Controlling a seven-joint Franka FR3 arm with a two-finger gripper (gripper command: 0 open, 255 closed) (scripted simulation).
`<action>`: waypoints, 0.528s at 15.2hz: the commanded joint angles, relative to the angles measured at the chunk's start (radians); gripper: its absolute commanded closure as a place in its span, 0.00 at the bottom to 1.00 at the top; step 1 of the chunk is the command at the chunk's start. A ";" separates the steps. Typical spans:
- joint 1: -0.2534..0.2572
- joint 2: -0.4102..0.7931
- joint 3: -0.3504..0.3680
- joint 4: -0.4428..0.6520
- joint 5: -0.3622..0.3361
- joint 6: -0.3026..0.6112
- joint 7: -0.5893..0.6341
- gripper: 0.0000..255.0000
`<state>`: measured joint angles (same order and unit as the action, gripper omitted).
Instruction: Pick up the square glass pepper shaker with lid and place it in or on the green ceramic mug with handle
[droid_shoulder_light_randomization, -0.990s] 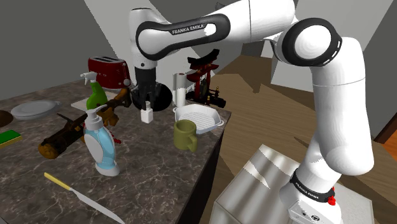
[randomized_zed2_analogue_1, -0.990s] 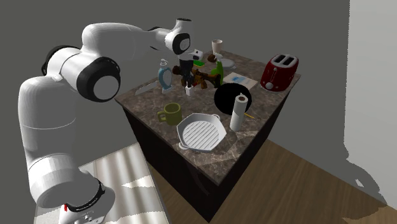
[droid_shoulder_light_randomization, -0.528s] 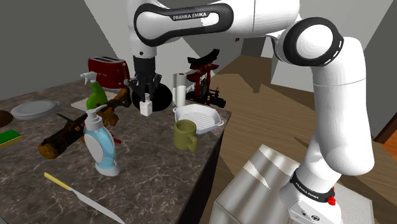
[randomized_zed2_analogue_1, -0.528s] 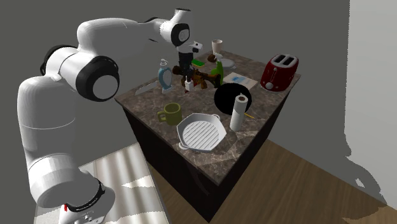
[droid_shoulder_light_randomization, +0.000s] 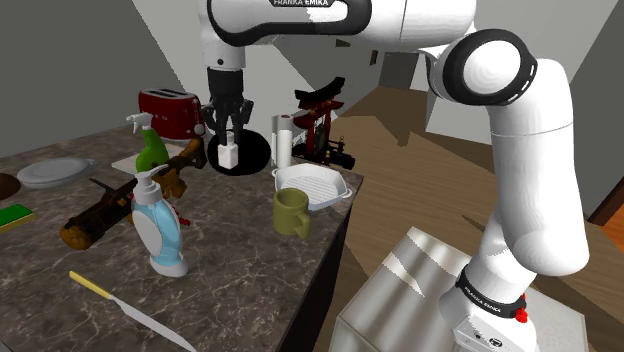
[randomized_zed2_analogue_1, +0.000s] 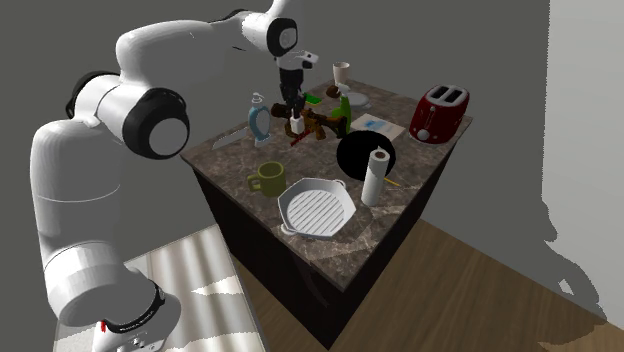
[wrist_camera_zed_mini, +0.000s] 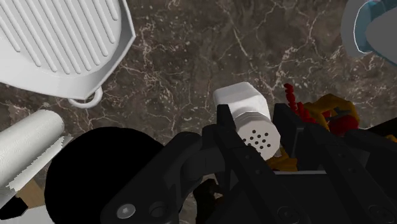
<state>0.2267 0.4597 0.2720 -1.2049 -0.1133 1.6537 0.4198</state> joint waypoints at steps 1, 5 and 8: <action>0.004 0.008 0.000 0.040 -0.002 -0.031 -0.001 1.00; -0.034 -0.151 0.008 -0.168 0.035 0.020 -0.013 1.00; -0.062 -0.293 0.010 -0.338 0.073 0.054 -0.033 1.00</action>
<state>0.1739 0.2169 0.2812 -1.4779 -0.0531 1.6905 0.3933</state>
